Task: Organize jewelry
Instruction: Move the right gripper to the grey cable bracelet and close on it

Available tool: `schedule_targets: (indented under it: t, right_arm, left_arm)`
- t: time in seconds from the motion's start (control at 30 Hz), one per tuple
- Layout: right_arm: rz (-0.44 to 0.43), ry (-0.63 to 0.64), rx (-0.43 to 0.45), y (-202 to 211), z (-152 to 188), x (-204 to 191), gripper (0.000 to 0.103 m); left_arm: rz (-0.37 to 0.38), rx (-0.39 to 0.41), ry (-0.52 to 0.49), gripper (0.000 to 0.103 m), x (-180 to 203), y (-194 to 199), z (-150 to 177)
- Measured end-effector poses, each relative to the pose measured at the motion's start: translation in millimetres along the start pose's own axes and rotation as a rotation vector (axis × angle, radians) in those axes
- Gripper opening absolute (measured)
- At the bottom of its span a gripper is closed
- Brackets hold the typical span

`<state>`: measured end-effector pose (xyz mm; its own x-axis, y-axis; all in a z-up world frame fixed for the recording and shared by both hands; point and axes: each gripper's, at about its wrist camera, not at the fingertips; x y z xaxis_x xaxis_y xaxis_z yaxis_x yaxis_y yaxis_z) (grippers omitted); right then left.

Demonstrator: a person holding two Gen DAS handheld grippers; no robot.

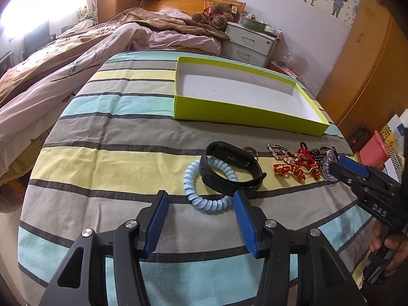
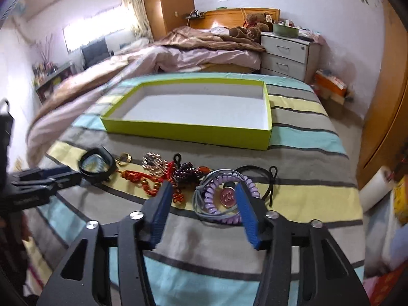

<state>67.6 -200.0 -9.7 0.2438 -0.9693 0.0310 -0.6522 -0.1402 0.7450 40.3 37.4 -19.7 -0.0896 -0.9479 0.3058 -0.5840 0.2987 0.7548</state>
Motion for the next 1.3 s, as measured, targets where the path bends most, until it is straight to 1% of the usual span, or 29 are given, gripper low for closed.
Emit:
schedule_targets:
  t: [0.07, 0.1, 0.13, 0.23, 0.27, 0.3, 0.33, 0.4, 0.5, 0.67, 0.77, 0.87, 0.9, 0.93, 0.97, 1.03, 1.07, 1.13, 1.3]
  right_arm:
    - [0.008, 0.015, -0.008, -5, -2, -2, 0.047]
    - [0.029, 0.023, -0.012, -6, -2, -2, 0.046]
    - [0.043, 0.013, -0.003, -4, -1, 1, 0.045]
    - [0.029, -0.041, -0.004, -2, 2, 16, 0.044]
    - [0.037, -0.036, -0.014, -3, 2, 18, 0.040]
    - [0.042, -0.028, -0.026, -6, 3, 20, 0.032]
    - [0.034, -0.025, -0.037, -8, 3, 21, 0.028]
    - [0.012, -0.029, -0.045, -12, 3, 23, 0.028]
    - [0.002, -0.032, -0.063, -18, 0, 26, 0.028]
    - [0.033, 0.008, -0.081, -22, -2, 22, 0.028]
    - [0.058, 0.001, -0.049, -13, -1, 22, 0.028]
    - [0.028, -0.050, -0.018, -1, -1, 27, 0.028]
    - [0.006, -0.058, -0.012, 1, -1, 26, 0.028]
    - [-0.018, -0.049, -0.018, 1, -1, 24, 0.028]
    - [-0.021, -0.035, -0.025, 0, 0, 20, 0.028]
    - [0.004, -0.005, -0.002, 3, 0, 12, 0.028]
    - [-0.008, 0.011, 0.007, 4, 0, 8, 0.028]
    - [-0.039, 0.031, -0.013, -1, -1, 1, 0.028]
    - [-0.013, 0.080, -0.057, -14, 0, -9, 0.028]
  left_arm:
    - [-0.001, -0.004, 0.004, 0.053, -1, -2, 0]
    - [-0.002, -0.005, 0.005, 0.052, -1, -3, -1]
    - [-0.002, -0.004, 0.005, 0.052, -1, -3, -1]
    - [0.003, -0.001, -0.001, 0.052, 1, -4, -2]
    - [0.005, -0.002, -0.001, 0.052, 1, -5, -3]
    - [0.008, -0.005, -0.001, 0.052, 0, -6, -3]
    - [0.010, -0.007, 0.002, 0.052, 0, -7, -4]
    - [0.011, -0.009, 0.003, 0.052, 1, -8, -5]
    - [0.012, -0.012, 0.002, 0.052, 1, -10, -6]
    - [0.002, -0.015, 0.005, 0.052, 1, -13, -9]
    - [-0.003, -0.009, 0.010, 0.052, -1, -13, -10]
    - [0.000, -0.015, 0.019, 0.052, -3, -16, -11]
    - [-0.003, -0.014, 0.012, 0.052, -2, -17, -11]
    - [-0.005, -0.017, 0.003, 0.052, 0, -19, -13]
    - [-0.009, -0.022, 0.001, 0.052, 1, -21, -14]
    - [-0.022, -0.025, -0.007, 0.052, 3, -24, -18]
    - [-0.026, -0.025, -0.002, 0.052, 3, -26, -20]
    - [-0.019, -0.020, 0.003, 0.052, 4, -27, -22]
    - [-0.010, -0.008, 0.022, 0.052, 2, -25, -19]
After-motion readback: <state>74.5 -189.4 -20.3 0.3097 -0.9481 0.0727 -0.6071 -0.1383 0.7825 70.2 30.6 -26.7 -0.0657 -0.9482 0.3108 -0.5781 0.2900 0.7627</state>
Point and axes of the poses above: each gripper's, at about its wrist camera, not at the fingertips, and y roughly against the way its jaws point, x to its right, z to its underside, and after that the axes turned 9 degrees about z, right-handed
